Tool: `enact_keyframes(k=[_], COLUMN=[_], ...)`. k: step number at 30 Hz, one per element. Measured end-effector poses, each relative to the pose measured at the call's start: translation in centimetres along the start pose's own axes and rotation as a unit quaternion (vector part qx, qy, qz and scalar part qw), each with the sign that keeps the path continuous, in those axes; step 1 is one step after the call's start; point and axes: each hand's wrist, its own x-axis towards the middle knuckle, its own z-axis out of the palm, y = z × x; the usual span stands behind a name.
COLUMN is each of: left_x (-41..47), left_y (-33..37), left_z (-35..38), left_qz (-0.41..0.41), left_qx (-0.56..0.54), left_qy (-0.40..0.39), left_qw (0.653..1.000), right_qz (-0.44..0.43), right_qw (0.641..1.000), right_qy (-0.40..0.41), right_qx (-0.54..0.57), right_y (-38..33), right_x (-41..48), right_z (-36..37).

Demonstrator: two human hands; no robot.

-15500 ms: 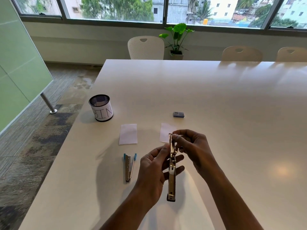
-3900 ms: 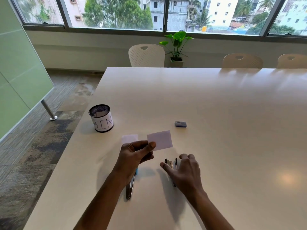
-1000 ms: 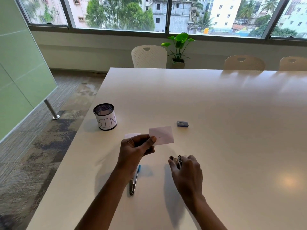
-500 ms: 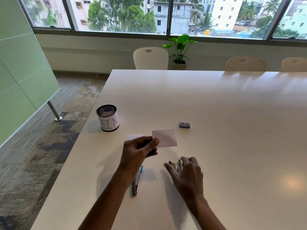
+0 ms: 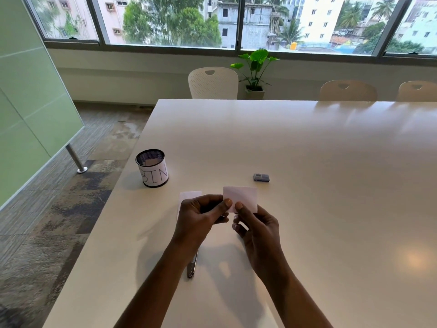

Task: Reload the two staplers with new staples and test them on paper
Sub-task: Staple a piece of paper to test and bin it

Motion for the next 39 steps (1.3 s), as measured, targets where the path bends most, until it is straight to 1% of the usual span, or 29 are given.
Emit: enact_keyframes(k=[5, 10, 13, 15, 16, 17, 18, 19, 20, 21, 22, 24, 27, 31, 32, 33, 34, 36, 38, 39], left_x=[-0.3, -0.3, -0.4, -0.4, -0.5, -0.7, -1.1, -1.5, -1.9, -2.3, -2.7, -3.0, -2.8, -2.3, -2.2, -2.1, -2.0, -1.8, -1.7, -1.7], left_y=[0.0, -0.3, -0.6, -0.9, -0.9, -0.7, -0.4, -0.1, 0.1, 0.4, 0.6, 0.8, 0.7, 0.7, 0.8, 0.9, 1.1, 1.4, 1.6, 1.7], left_z=[-0.1, 0.0, 0.1, 0.1, 0.2, 0.4, 0.8, 1.2, 1.8, 2.3, 2.8, 3.3, 3.2, 2.6, 2.3, 2.1, 1.8, 1.3, 1.1, 1.1], left_qz=[-0.001, 0.008, 0.014, 0.046, 0.063, 0.075, 0.082, 0.085, 0.089, 0.091, 0.093, 0.089, 0.073, 0.055, 0.05, 0.043, 0.036, 0.024, 0.02, 0.018], left_qx=[-0.004, -0.012, 0.007, 0.073, 0.107, 0.128, 0.131, 0.125, 0.113, 0.102, 0.09, 0.067, 0.047, 0.044, 0.039, 0.03, 0.017, 0.001, 0.009, 0.014], left_qy=[-0.007, -0.006, 0.004, 0.047, 0.069, 0.084, 0.082, 0.065, 0.038, 0.009, -0.011, -0.018, 0.003, 0.036, 0.038, 0.037, 0.033, 0.023, 0.011, 0.004], left_qw=[1.0, 1.0, 1.0, 0.995, 0.99, 0.985, 0.985, 0.986, 0.989, 0.991, 0.992, 0.994, 0.996, 0.997, 0.997, 0.998, 0.999, 0.999, 1.0, 1.0], right_qz=[0.025, 0.014, -0.011, -0.073, -0.126, -0.19, -0.255, -0.309, -0.349, -0.373, -0.387, -0.403, -0.421, -0.429, -0.432, -0.432, -0.428, -0.385, -0.282, -0.223], right_qw=[0.998, 0.999, 0.999, 0.995, 0.983, 0.957, 0.922, 0.887, 0.861, 0.845, 0.835, 0.817, 0.786, 0.762, 0.763, 0.772, 0.79, 0.844, 0.909, 0.938], right_qy=[-0.005, 0.01, 0.023, 0.056, 0.083, 0.114, 0.139, 0.151, 0.152, 0.145, 0.139, 0.135, 0.12, 0.057, 0.045, 0.039, 0.041, 0.063, 0.073, 0.059], right_qx=[0.057, 0.052, 0.022, -0.046, -0.109, -0.185, -0.256, -0.307, -0.338, -0.354, -0.365, -0.389, -0.436, -0.481, -0.478, -0.464, -0.437, -0.368, -0.298, -0.261], right_y=[-0.2, -0.2, -0.3, -0.3, -0.2, -0.2, -0.1, -0.1, -0.1, -0.1, 0.0, 0.4, 0.8, 0.6, 0.4, 0.1, -0.3, -1.2, -2.1, -2.5], right_x=[-0.1, -0.2, -0.4, -0.3, -0.2, 0.0, 0.1, 0.2, 0.1, 0.0, -0.2, -0.5, -0.8, -1.2, -1.4, -1.6, -1.6, -1.4, -1.0, -0.7], right_z=[0.3, 0.2, 0.1, 0.2, 0.3, 0.2, 0.2, 0.2, 0.2, 0.2, 0.3, 0.3, 0.2, -0.2, -0.4, -0.5, -0.6, -0.6, -0.3, -0.3])
